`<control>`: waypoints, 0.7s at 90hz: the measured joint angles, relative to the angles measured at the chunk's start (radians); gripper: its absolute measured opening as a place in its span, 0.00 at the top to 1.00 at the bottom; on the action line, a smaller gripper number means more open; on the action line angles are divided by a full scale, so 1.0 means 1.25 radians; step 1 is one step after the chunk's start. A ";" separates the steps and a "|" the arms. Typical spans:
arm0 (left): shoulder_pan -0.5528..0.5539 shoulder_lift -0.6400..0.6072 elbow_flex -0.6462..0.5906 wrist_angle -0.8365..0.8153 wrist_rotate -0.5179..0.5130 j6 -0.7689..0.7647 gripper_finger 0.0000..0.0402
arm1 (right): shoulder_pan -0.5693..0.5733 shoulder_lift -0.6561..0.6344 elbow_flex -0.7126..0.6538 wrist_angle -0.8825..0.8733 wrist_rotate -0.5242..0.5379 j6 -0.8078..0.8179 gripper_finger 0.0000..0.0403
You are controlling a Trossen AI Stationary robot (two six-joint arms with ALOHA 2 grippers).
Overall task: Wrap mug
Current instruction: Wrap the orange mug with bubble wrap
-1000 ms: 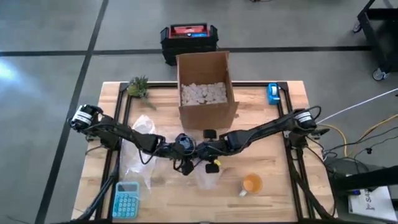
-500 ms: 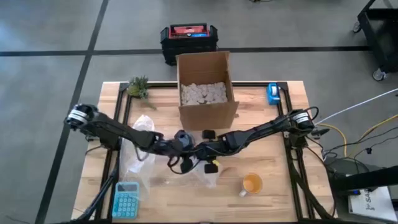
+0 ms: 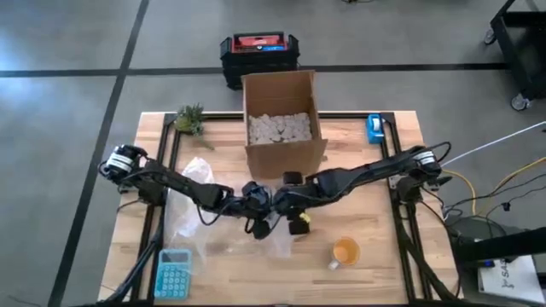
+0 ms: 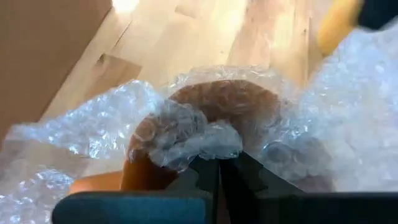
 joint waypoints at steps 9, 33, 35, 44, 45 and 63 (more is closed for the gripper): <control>-0.001 0.000 0.000 0.000 0.000 0.000 1.00 | 0.016 -0.021 -0.017 0.021 -0.042 -0.005 0.58; -0.001 -0.003 0.016 -0.001 0.012 0.000 1.00 | 0.036 0.007 -0.132 0.304 0.046 0.021 0.65; -0.001 -0.005 0.018 -0.001 0.014 0.000 1.00 | 0.032 0.010 -0.134 0.323 0.050 0.025 0.67; -0.002 -0.016 0.031 -0.011 0.037 0.003 1.00 | 0.026 0.028 -0.144 0.315 0.068 0.044 0.76; -0.002 -0.018 0.033 -0.015 0.040 0.003 1.00 | 0.026 0.030 -0.145 0.314 0.071 0.045 0.77; -0.010 -0.064 0.066 -0.133 0.056 0.001 1.00 | 0.019 0.059 -0.159 0.326 0.106 0.056 0.97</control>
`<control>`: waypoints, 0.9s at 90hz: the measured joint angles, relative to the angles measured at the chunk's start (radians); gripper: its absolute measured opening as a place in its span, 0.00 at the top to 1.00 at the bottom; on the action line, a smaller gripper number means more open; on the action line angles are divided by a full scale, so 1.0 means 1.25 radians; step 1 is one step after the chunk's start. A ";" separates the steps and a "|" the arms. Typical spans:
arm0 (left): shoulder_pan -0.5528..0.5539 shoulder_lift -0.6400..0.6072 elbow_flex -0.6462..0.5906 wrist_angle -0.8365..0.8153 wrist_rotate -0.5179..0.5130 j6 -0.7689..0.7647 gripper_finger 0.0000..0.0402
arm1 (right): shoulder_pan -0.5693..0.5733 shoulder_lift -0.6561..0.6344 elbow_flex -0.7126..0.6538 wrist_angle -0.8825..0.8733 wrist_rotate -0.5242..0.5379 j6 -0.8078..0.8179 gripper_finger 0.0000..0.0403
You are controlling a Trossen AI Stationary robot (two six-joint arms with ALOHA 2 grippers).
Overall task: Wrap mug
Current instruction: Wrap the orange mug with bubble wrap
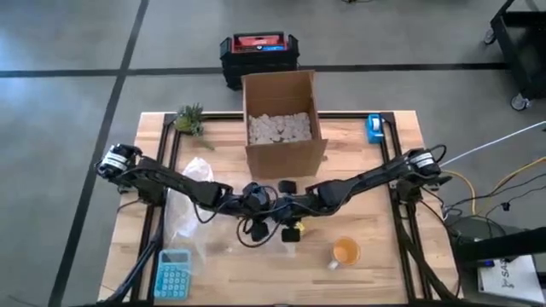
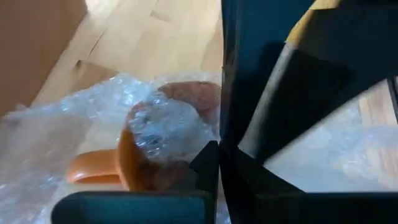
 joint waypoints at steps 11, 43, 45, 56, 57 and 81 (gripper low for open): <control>-0.009 -0.026 0.032 -0.050 -0.002 -0.024 1.00 | -0.004 0.010 -0.008 -0.020 0.016 -0.004 0.98; -0.015 -0.010 0.002 -0.012 -0.034 0.000 1.00 | -0.013 0.010 -0.010 -0.039 0.021 0.004 1.00; -0.014 0.001 -0.001 0.000 -0.041 0.001 1.00 | -0.013 0.011 -0.010 -0.037 0.020 0.004 1.00; -0.006 0.046 -0.005 0.027 -0.058 0.002 1.00 | -0.013 0.011 -0.011 -0.031 0.015 0.004 0.99; -0.006 0.050 -0.005 0.028 -0.059 0.001 1.00 | -0.013 0.010 -0.011 -0.034 0.015 0.005 0.99; -0.005 0.092 -0.001 0.043 -0.058 0.005 1.00 | -0.013 -0.033 0.067 -0.154 0.015 0.022 0.93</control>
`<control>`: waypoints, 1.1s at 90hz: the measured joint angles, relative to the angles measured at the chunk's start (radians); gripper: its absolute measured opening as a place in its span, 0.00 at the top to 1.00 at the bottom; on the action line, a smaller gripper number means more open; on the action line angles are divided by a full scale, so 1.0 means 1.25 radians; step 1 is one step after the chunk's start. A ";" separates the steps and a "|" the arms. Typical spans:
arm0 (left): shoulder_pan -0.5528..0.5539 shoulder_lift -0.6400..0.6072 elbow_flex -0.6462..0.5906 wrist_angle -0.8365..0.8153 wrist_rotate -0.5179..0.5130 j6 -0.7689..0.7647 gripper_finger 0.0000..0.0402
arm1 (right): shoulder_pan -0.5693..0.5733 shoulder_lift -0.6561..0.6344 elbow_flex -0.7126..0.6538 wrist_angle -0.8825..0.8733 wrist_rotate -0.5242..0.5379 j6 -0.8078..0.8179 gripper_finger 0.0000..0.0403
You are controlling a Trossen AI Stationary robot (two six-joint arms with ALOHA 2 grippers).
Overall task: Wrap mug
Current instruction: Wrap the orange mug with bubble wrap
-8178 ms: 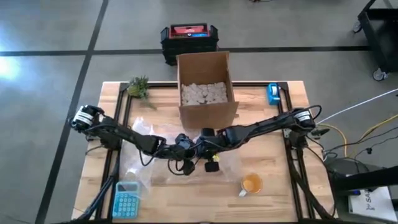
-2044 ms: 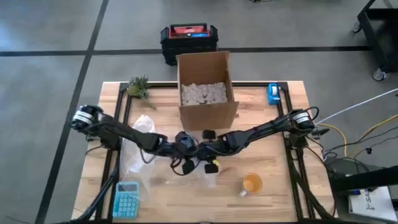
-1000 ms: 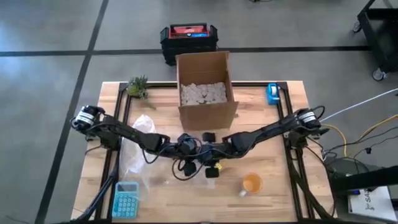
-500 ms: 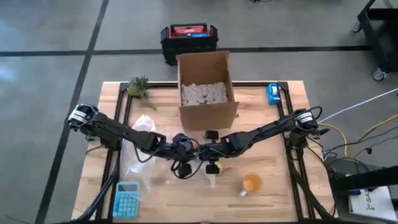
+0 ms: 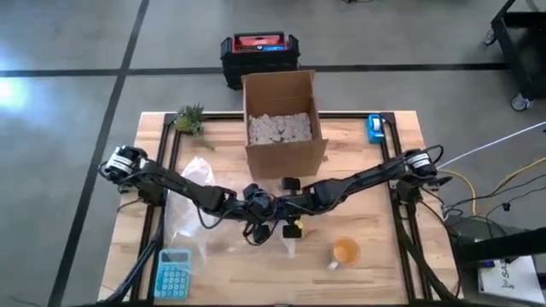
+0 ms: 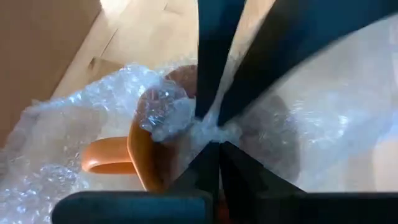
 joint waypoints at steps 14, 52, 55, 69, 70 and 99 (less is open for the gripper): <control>0.000 -0.008 -0.001 0.002 0.002 0.003 1.00 | 0.005 -0.051 0.038 -0.152 -0.015 0.006 0.84; 0.000 -0.013 -0.004 0.016 0.008 0.003 1.00 | 0.064 -0.088 -0.144 0.020 -0.036 0.007 0.73; 0.000 -0.013 -0.004 0.017 0.008 0.003 1.00 | 0.064 -0.085 -0.144 0.057 -0.036 -0.006 0.74; 0.000 -0.013 -0.005 0.021 0.008 0.003 1.00 | 0.039 -0.073 -0.142 0.213 -0.016 -0.047 0.80; 0.000 -0.013 -0.005 0.021 0.008 0.003 1.00 | 0.037 -0.069 -0.142 0.214 -0.014 -0.048 0.80; -0.001 -0.075 -0.008 0.000 0.056 -0.030 1.00 | -0.006 0.039 -0.142 0.212 -0.016 -0.022 0.92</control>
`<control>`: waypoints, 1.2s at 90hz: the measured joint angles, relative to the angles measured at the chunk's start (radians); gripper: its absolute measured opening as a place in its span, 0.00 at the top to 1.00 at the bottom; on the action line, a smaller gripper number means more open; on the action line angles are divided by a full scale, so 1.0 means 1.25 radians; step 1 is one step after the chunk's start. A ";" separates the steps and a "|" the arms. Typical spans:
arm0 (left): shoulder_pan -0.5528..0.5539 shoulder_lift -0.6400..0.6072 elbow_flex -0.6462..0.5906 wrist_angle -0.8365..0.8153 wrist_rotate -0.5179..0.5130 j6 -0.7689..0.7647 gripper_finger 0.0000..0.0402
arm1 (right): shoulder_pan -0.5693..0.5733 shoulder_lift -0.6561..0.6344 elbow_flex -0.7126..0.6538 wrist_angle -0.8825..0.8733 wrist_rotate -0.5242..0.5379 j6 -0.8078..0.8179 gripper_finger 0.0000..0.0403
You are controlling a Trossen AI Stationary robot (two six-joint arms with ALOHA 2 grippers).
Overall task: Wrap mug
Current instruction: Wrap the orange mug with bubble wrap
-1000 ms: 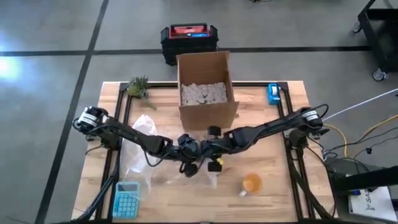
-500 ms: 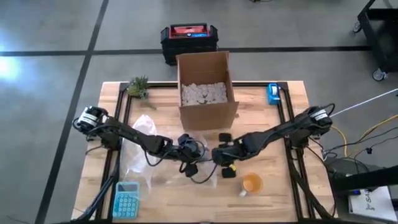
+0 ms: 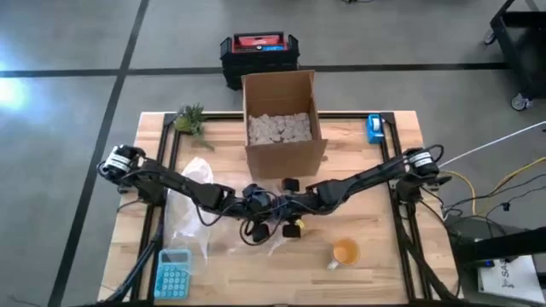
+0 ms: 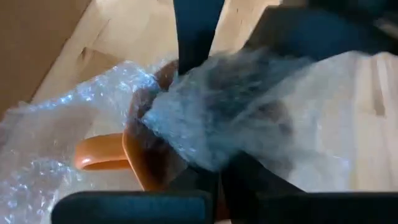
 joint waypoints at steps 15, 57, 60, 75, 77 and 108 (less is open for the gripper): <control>0.000 -0.028 0.002 0.011 -0.031 0.002 1.00 | 0.000 0.002 0.000 -0.001 -0.005 0.001 0.94; 0.006 0.097 0.006 0.055 -0.074 0.021 1.00 | 0.000 -0.022 0.072 -0.178 -0.038 0.020 0.82; 0.007 0.096 0.006 0.054 -0.071 0.022 1.00 | 0.000 -0.030 0.085 -0.203 -0.043 0.017 0.81; 0.008 0.089 0.007 0.054 -0.067 0.024 1.00 | -0.001 -0.082 0.133 -0.309 -0.060 -0.004 0.73; 0.008 0.088 0.007 0.054 -0.066 0.024 1.00 | -0.001 -0.087 0.133 -0.315 -0.062 -0.008 0.72; 0.008 0.088 0.013 0.050 -0.063 0.026 1.00 | 0.012 -0.089 0.045 -0.308 -0.044 -0.032 0.65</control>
